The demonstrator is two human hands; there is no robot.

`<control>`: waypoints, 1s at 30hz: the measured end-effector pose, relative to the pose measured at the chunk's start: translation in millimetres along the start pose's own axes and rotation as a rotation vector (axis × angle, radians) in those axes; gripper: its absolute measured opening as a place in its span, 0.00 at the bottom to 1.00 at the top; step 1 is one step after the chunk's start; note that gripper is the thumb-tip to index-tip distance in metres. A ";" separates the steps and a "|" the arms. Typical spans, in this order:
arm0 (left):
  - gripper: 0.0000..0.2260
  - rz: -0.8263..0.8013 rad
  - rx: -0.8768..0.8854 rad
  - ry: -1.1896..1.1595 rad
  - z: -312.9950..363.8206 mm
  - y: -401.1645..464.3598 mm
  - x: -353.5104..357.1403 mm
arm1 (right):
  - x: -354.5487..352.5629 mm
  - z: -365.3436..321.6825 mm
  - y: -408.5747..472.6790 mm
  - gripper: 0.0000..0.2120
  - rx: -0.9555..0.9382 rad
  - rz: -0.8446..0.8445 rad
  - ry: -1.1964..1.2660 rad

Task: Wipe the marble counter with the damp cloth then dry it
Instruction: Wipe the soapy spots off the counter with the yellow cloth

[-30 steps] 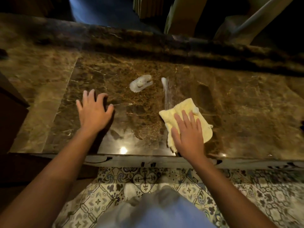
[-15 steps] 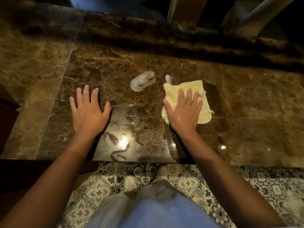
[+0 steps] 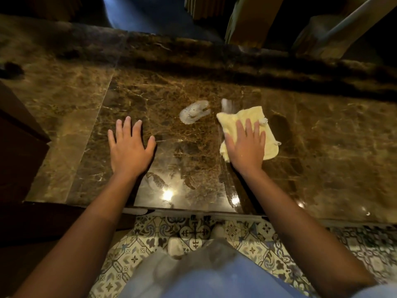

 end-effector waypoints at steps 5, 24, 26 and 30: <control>0.29 0.010 0.008 0.024 0.4 -0.1 3.2 | -31.7 35.8 -80.1 0.21 -0.037 0.090 0.185; 0.31 0.050 0.020 0.061 -2.8 1.6 7.0 | 18.0 24.3 126.7 0.19 0.317 0.085 0.457; 0.31 0.047 0.021 0.063 -1.9 1.3 6.8 | 24.2 2.5 132.4 0.20 0.259 0.014 0.527; 0.30 0.031 0.015 0.061 -1.5 1.1 6.5 | 25.7 -27.9 107.5 0.21 0.099 -0.114 0.576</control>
Point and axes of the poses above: each hand's wrist, its own y-axis towards the middle knuckle, its own x-axis out of the palm, z = x × y, the point moved 5 cm from there along y, towards the middle knuckle, and after that the axes turned 13 degrees about z, right-handed, at the moved point
